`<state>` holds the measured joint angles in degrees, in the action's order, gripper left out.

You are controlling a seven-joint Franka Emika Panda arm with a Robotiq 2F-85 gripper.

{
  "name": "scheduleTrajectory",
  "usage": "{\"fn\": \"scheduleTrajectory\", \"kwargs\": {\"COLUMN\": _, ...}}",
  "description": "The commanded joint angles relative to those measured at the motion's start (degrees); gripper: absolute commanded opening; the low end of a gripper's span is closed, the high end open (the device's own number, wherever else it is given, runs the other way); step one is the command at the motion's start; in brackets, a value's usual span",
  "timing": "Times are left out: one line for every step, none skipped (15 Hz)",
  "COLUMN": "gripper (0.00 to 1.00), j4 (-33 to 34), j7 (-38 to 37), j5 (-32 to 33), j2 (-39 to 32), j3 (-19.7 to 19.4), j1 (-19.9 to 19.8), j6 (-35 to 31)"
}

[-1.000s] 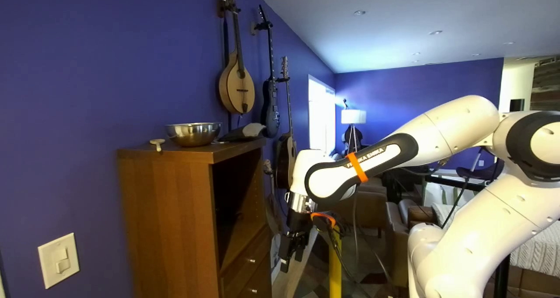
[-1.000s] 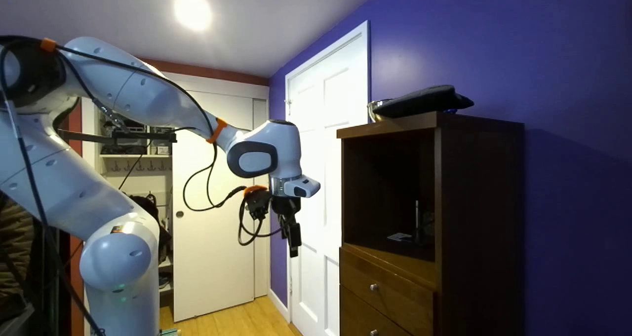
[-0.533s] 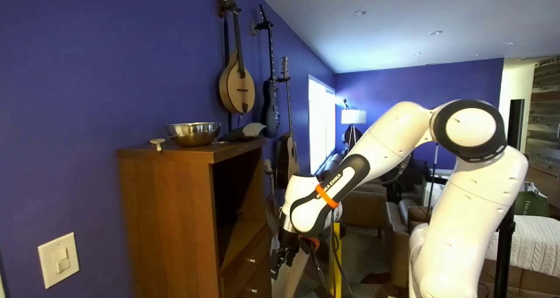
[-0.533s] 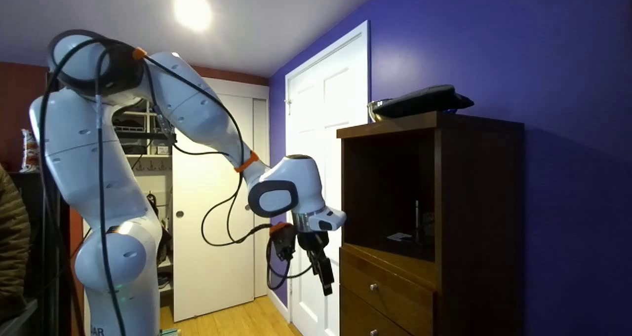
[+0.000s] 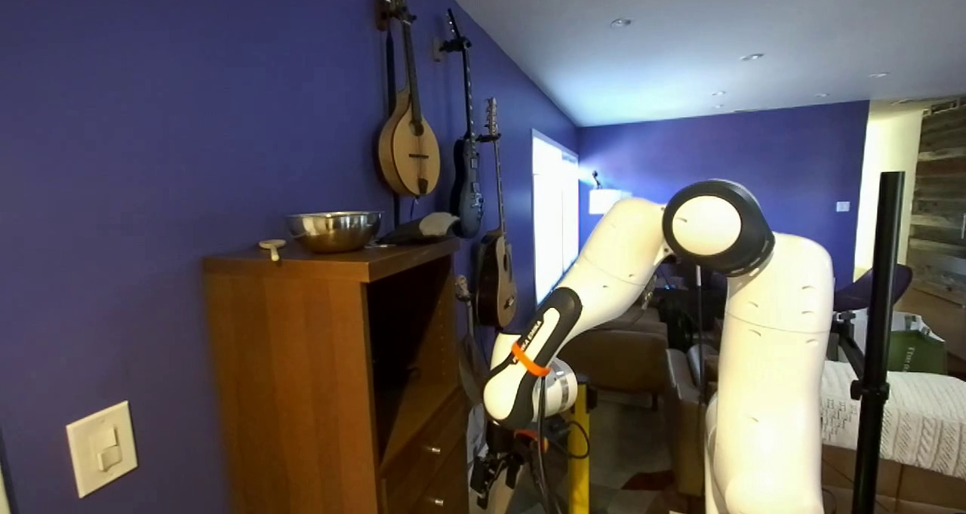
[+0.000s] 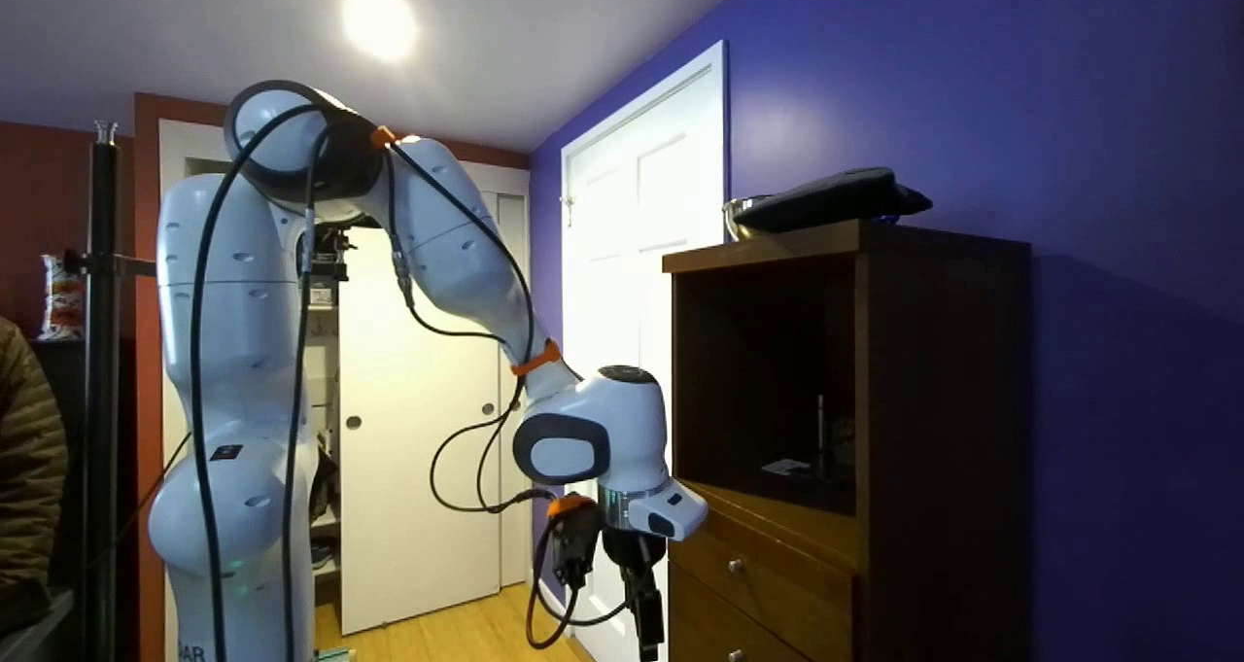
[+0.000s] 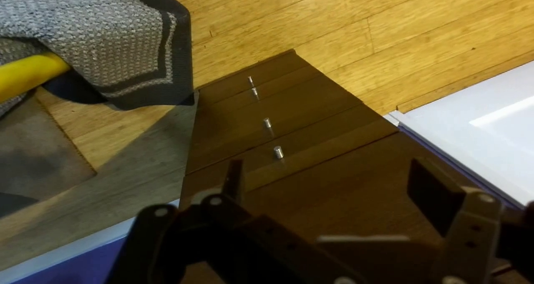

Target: Open the second drawer from the top fully

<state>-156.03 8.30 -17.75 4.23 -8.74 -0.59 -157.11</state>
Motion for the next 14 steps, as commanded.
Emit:
{"fn": "scheduleTrajectory", "kwargs": {"gripper": 1.0, "j4": 0.0, "j7": -0.1, "j5": 0.0, "j2": 0.3, "j3": 1.0, "j1": -0.9, "j6": 0.2}}
{"fn": "scheduleTrajectory", "kwargs": {"gripper": 1.0, "j4": 0.0, "j7": -0.1, "j5": 0.0, "j2": 0.5, "j3": 1.0, "j1": -0.9, "j6": 0.2}}
{"fn": "scheduleTrajectory", "kwargs": {"gripper": 1.0, "j4": 0.6, "j7": -1.3, "j5": 2.9, "j2": -2.3, "j3": 2.0, "j1": -0.7, "j6": -4.3}}
{"fn": "scheduleTrajectory", "kwargs": {"gripper": 1.0, "j4": 1.4, "j7": -1.7, "j5": 4.8, "j2": -4.6, "j3": 2.4, "j1": -0.7, "j6": -5.9}}
{"fn": "scheduleTrajectory", "kwargs": {"gripper": 1.0, "j4": 2.8, "j7": -2.6, "j5": 8.9, "j2": -8.8, "j3": 3.1, "j1": -0.9, "j6": -9.1}}
{"fn": "scheduleTrajectory", "kwargs": {"gripper": 1.0, "j4": 3.5, "j7": -2.5, "j5": 11.4, "j2": -10.6, "j3": 3.3, "j1": -1.0, "j6": -10.3}}
{"fn": "scheduleTrajectory", "kwargs": {"gripper": 1.0, "j4": 4.7, "j7": -3.7, "j5": 15.5, "j2": -13.5, "j3": 3.3, "j1": -1.1, "j6": -12.6}}
{"fn": "scheduleTrajectory", "kwargs": {"gripper": 1.0, "j4": 5.8, "j7": -4.2, "j5": 17.9, "j2": -15.8, "j3": 2.9, "j1": -0.8, "j6": -13.8}}
{"fn": "scheduleTrajectory", "kwargs": {"gripper": 1.0, "j4": 7.1, "j7": -2.8, "j5": 17.5, "j2": -17.6, "j3": 3.4, "j1": -0.7, "j6": -14.8}}
{"fn": "scheduleTrajectory", "kwargs": {"gripper": 1.0, "j4": 8.2, "j7": -2.9, "j5": 18.2, "j2": -19.5, "j3": 3.5, "j1": -0.6, "j6": -16.9}}
{"fn": "scheduleTrajectory", "kwargs": {"gripper": 1.0, "j4": 9.5, "j7": -2.2, "j5": 17.8, "j2": -21.1, "j3": 4.4, "j1": -1.0, "j6": -18.5}}
{"fn": "scheduleTrajectory", "kwargs": {"gripper": 1.0, "j4": 10.9, "j7": -2.5, "j5": 18.2, "j2": -22.6, "j3": 4.4, "j1": -1.0, "j6": -19.5}}
{"fn": "scheduleTrajectory", "kwargs": {"gripper": 1.0, "j4": 12.3, "j7": -2.7, "j5": 18.3, "j2": -23.7, "j3": 4.5, "j1": -0.8, "j6": -19.7}}
{"fn": "scheduleTrajectory", "kwargs": {"gripper": 1.0, "j4": 13.6, "j7": -2.6, "j5": 18.6, "j2": -24.8, "j3": 4.6, "j1": -0.7, "j6": -19.9}}
